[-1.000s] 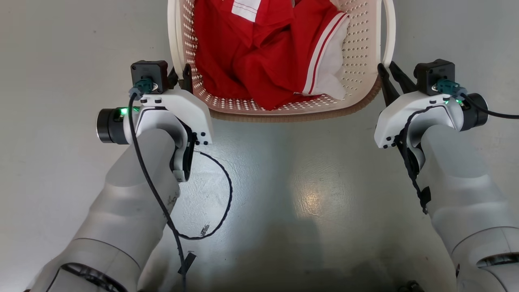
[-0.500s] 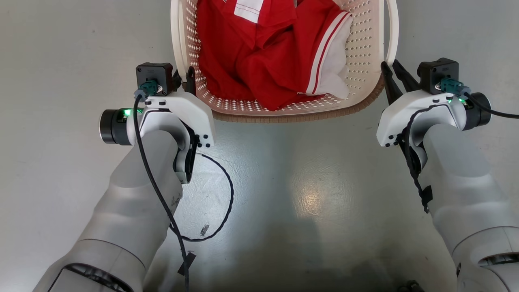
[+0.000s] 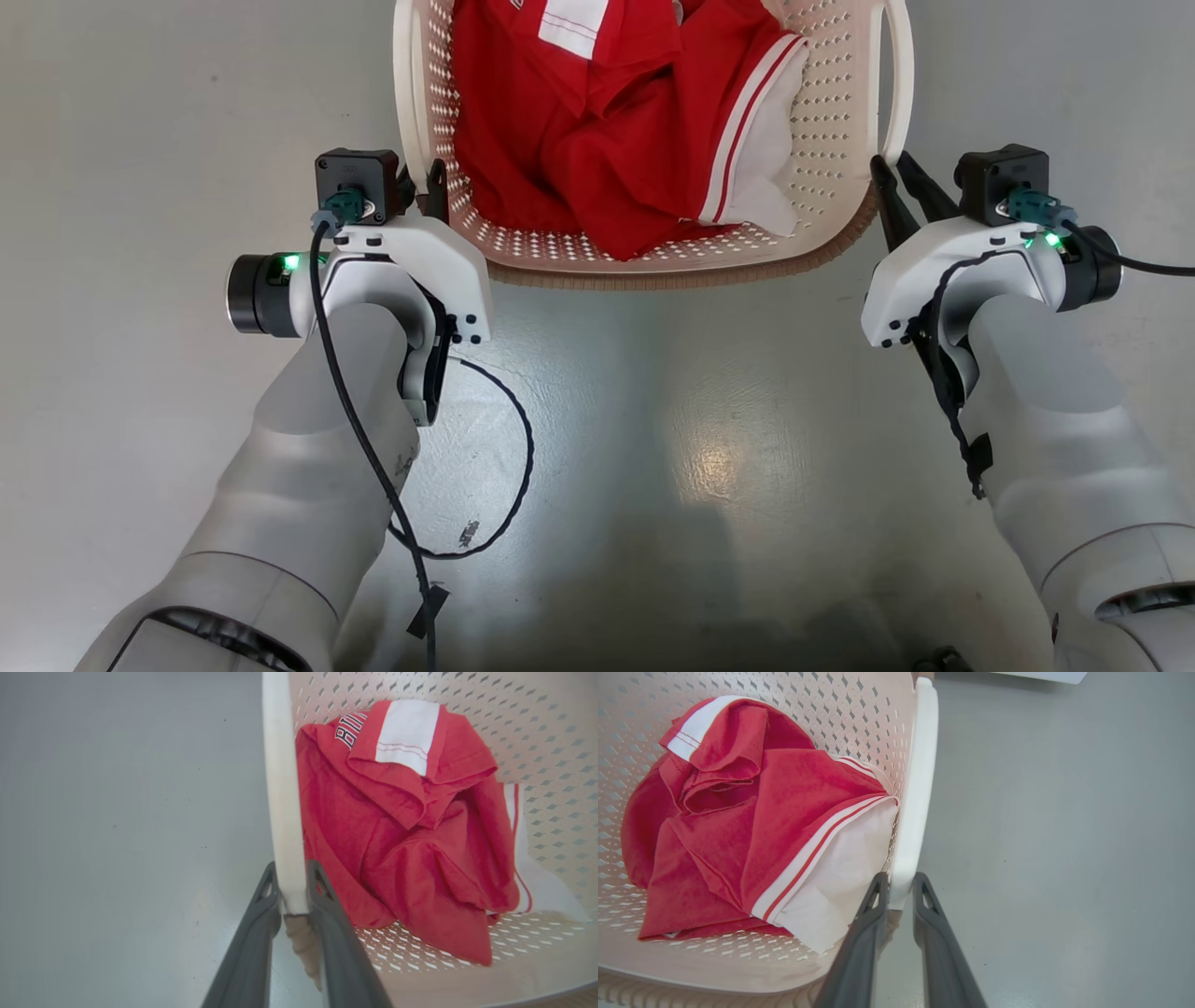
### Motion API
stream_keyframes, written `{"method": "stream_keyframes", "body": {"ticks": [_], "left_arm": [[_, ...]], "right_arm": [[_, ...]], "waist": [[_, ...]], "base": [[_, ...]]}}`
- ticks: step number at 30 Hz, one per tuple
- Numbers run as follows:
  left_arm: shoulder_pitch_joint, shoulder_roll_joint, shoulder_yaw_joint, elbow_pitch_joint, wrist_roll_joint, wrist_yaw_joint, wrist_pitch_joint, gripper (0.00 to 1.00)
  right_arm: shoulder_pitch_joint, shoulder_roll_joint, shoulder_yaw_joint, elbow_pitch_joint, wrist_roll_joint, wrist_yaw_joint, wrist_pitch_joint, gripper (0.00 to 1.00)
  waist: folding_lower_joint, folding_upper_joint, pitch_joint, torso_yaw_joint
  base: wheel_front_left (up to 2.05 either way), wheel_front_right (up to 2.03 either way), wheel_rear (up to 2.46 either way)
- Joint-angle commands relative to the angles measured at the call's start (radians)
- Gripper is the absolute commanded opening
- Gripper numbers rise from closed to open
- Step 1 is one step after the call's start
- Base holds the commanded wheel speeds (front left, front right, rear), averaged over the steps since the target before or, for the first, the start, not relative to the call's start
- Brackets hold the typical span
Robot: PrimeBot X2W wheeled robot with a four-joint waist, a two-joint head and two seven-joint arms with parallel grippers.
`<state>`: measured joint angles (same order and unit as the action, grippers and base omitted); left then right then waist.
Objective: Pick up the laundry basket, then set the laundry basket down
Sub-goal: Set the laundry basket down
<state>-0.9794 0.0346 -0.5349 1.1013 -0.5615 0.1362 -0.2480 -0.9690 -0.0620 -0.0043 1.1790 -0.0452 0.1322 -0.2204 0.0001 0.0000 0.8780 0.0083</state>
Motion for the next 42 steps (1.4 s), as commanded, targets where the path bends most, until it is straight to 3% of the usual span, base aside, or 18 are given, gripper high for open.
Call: {"method": "stream_keyframes", "body": {"ticks": [1,19,20,21,22,23,35,42], "left_arm": [[-0.011,0.026,0.019,-0.007,0.013,-0.004,-0.014,0.0],[0.006,0.019,0.063,0.016,0.04,-0.023,-0.014,0.0],[0.006,0.018,0.064,0.018,0.041,-0.025,-0.014,0.26],[0.004,0.018,0.066,0.019,0.042,-0.024,-0.014,0.69],[0.003,0.018,0.066,0.02,0.044,-0.023,-0.014,1.0],[0.003,0.017,0.066,0.021,0.046,-0.023,-0.014,1.0],[0.015,0.016,0.076,0.022,0.053,-0.016,-0.014,1.0],[0.058,0.016,0.115,-0.045,0.06,0.001,-0.014,1.0]], "right_arm": [[0.034,0.012,0.031,0.007,0.002,-0.002,0.003,0.0],[0.04,0.012,0.069,0.004,0.033,-0.002,0.008,0.0],[0.04,0.012,0.065,0.002,0.03,-0.002,0.008,0.16],[0.039,0.012,0.06,0.0,0.027,-0.002,0.007,0.42],[0.039,0.012,0.056,-0.002,0.023,-0.002,0.007,0.76],[0.041,0.012,0.051,-0.002,0.02,-0.002,0.007,1.0],[0.058,0.012,0.011,-0.007,-0.004,-0.002,-0.004,1.0],[0.081,0.012,0.005,-0.035,-0.004,-0.002,-0.032,1.0]], "waist": [[-0.0001,0.0,-0.001,-0.001],[-0.0001,0.0,-0.02,-0.001],[-0.0001,0.0,-0.018,-0.001],[-0.0001,0.0,-0.016,-0.001],[-0.0001,0.0,-0.015,-0.001],[-0.0001,0.0,-0.014,0.0],[-0.0001,0.0,-0.033,0.003],[-0.0001,0.0,-0.088,0.005]], "base": [[0.0,0.0,0.0],[0.0,0.0,0.0],[0.0,0.0,0.0],[0.0,0.0,0.0],[0.0,0.0,0.0],[0.0,0.0,0.0],[0.0,0.0,0.0],[0.0,0.0,0.0]]}}
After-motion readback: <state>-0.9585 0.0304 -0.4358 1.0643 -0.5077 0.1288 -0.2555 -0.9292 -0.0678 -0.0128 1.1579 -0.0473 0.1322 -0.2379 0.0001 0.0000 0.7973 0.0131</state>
